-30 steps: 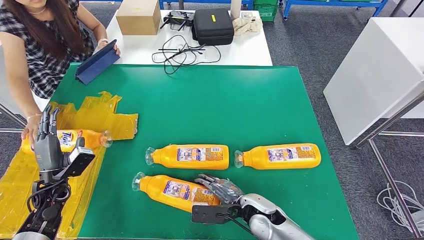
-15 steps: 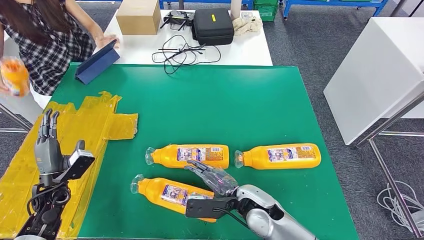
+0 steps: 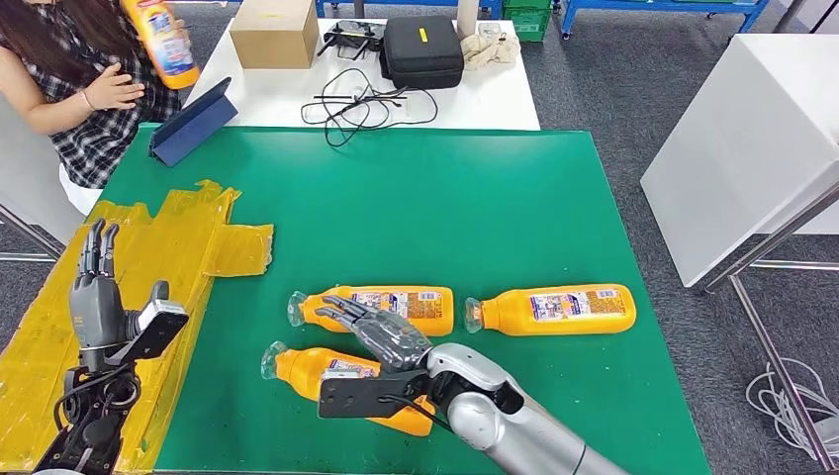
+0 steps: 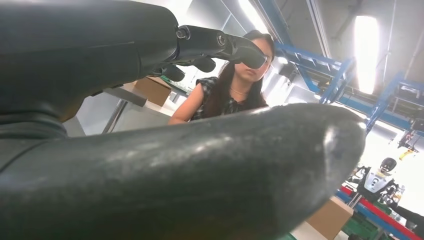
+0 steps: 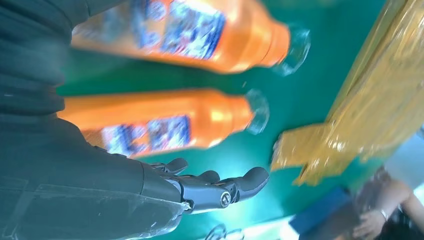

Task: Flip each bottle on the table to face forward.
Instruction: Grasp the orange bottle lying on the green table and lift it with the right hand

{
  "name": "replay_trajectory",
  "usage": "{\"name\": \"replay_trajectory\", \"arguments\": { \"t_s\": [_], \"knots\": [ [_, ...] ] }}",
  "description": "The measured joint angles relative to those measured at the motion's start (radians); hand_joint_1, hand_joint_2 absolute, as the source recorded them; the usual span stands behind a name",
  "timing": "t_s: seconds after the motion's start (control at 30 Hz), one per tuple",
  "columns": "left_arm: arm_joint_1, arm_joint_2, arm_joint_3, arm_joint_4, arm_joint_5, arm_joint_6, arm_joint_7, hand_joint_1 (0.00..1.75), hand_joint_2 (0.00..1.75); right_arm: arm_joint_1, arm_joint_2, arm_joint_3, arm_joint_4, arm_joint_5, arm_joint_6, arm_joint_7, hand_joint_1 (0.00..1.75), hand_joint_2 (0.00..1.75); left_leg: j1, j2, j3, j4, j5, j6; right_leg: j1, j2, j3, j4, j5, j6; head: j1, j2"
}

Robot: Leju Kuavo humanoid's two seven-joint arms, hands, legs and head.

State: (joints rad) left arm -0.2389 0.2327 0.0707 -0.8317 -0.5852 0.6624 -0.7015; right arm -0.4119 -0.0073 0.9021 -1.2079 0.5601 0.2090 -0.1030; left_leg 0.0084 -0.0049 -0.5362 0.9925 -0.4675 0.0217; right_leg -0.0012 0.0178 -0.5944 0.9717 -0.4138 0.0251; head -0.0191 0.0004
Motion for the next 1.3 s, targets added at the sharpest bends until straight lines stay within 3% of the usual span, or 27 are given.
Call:
{"name": "replay_trajectory", "arguments": {
  "t_s": [0.27, 0.5, 0.73, 1.03, 1.3],
  "knots": [
    [-0.020, -0.001, -0.016, 0.003, 0.004, 0.000, 0.000, 0.00, 0.00, -0.015, 0.116, 0.066, 0.213, -0.013, 0.001, 0.019, 0.00, 1.75, 0.000, 0.000, 0.000, 0.000, 0.000, 0.000, 0.000, 0.000, 0.000, 0.000, 0.000, 0.000, 0.000, 0.000],
    [-0.030, -0.002, -0.024, 0.009, 0.003, 0.000, 0.000, 0.00, 0.00, -0.016, 0.151, 0.091, 0.307, -0.014, -0.001, 0.019, 0.00, 1.75, 0.000, 0.000, 0.000, 0.000, 0.000, 0.000, 0.000, 0.000, 0.000, 0.000, 0.000, 0.000, 0.000, 0.000],
    [-0.028, -0.004, -0.025, 0.010, -0.009, 0.000, 0.000, 0.00, 0.00, -0.020, 0.149, 0.122, 0.339, 0.051, -0.014, 0.076, 0.00, 1.75, 0.000, 0.000, 0.000, 0.000, 0.000, 0.000, 0.000, 0.000, 0.000, 0.000, 0.000, 0.000, 0.000, 0.000],
    [-0.004, -0.017, -0.007, 0.009, -0.019, 0.000, 0.000, 0.00, 0.00, -0.013, 0.114, 0.185, 0.344, 0.315, -0.143, 0.286, 0.00, 1.75, 0.000, 0.000, 0.002, 0.000, 0.000, 0.000, 0.000, 0.000, 0.001, 0.000, 0.000, 0.000, 0.000, 0.000],
    [-0.024, -0.018, -0.020, 0.017, 0.014, 0.000, 0.000, 0.00, 0.00, 0.021, 0.078, 0.195, 0.331, 0.388, -0.130, 0.320, 0.00, 1.75, -0.001, 0.000, 0.005, 0.000, 0.000, 0.000, 0.000, 0.000, 0.003, -0.001, 0.000, 0.000, 0.000, 0.000]
  ]
}}
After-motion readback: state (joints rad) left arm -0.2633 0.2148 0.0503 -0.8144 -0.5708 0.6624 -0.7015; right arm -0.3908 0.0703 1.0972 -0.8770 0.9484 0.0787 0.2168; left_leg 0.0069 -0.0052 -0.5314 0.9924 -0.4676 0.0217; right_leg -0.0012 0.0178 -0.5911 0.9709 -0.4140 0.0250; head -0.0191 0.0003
